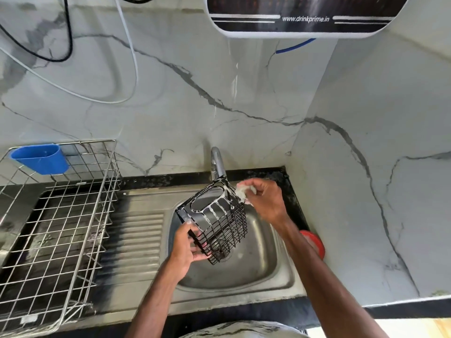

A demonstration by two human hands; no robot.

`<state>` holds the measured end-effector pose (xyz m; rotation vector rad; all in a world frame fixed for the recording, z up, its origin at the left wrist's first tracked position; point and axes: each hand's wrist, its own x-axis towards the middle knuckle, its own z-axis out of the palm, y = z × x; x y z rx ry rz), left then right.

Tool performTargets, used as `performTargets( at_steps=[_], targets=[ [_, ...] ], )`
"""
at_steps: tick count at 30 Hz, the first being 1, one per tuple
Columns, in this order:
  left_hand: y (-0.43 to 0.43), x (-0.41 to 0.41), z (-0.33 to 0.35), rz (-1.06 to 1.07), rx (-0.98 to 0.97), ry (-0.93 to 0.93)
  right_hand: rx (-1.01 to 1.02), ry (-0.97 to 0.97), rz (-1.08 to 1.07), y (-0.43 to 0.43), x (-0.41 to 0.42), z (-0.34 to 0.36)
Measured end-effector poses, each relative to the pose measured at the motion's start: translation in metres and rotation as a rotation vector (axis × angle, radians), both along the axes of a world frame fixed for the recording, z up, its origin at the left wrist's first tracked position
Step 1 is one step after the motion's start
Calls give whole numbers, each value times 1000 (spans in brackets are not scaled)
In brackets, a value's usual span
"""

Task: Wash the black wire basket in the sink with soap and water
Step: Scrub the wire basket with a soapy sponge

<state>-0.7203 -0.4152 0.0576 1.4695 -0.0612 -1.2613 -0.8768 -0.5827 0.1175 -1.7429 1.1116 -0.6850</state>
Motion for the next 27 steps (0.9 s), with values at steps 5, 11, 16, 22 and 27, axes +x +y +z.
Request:
performTargets(
  at_steps=[5, 11, 16, 22, 27],
  targets=[
    [8, 27, -1, -77, -62, -68, 236, 40, 52, -4, 14, 6],
    [13, 48, -13, -13, -114, 95, 587, -109, 65, 3, 26, 13],
    [18, 66, -18, -15, -138, 193, 581, -93, 55, 18, 40, 21],
    [38, 99, -27, -139, 79, 18, 513, -51, -3, 38, 54, 23],
    [31, 84, 1, -228, 68, -397, 303, 84, -15, 51, 61, 13]
  ],
)
